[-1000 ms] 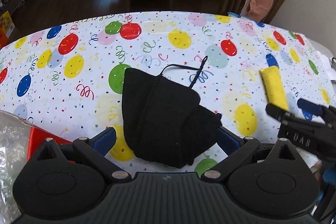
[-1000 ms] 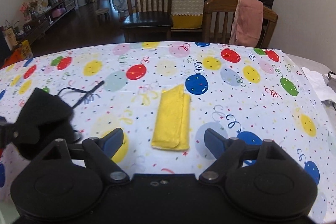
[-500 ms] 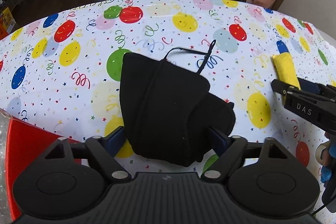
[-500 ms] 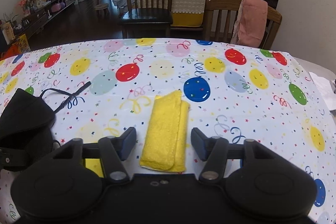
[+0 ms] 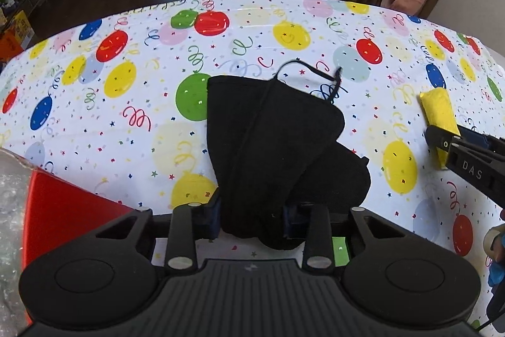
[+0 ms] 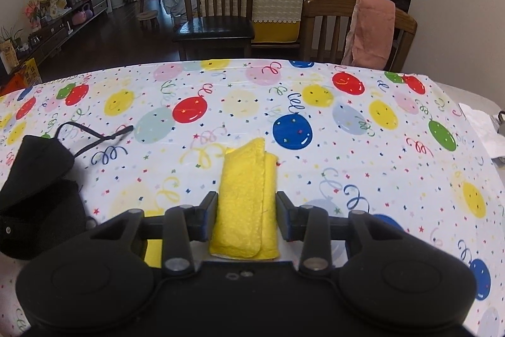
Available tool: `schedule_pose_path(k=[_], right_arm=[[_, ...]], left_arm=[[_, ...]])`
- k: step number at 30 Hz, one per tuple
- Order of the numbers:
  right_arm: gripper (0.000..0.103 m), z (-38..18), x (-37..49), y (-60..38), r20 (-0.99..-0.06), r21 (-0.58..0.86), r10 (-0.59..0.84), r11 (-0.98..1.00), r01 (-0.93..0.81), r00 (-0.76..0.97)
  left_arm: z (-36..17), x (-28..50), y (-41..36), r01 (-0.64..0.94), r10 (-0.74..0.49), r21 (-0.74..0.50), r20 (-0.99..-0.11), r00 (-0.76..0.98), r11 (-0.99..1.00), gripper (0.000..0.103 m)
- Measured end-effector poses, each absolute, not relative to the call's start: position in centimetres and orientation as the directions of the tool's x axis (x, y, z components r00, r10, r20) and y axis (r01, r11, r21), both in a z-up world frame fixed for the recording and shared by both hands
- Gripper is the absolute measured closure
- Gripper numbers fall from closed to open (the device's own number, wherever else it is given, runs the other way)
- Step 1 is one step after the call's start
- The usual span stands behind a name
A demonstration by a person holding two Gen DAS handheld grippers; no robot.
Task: Organize soft objects
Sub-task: 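Grasp the black face mask with the left gripper while the right gripper grasps the yellow cloth, then carry the black mask and yellow cloth over the red box and lower them in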
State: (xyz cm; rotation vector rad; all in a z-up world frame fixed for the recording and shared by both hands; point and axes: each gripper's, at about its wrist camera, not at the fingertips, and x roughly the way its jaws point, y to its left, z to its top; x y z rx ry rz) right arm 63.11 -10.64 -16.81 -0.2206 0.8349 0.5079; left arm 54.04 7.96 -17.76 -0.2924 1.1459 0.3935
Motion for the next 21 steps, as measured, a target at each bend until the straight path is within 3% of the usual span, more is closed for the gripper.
schedule_pose_path(k=[21], right_arm=[[0.067, -10.1, 55.6, -12.1, -0.683, 0.145, 0.523, 0.781, -0.607, 0.510]], left_arm=[[-12.8, 51.2, 6.4, -0.389, 0.146, -0.043, -0.885, 0.442, 0.920, 0.082]])
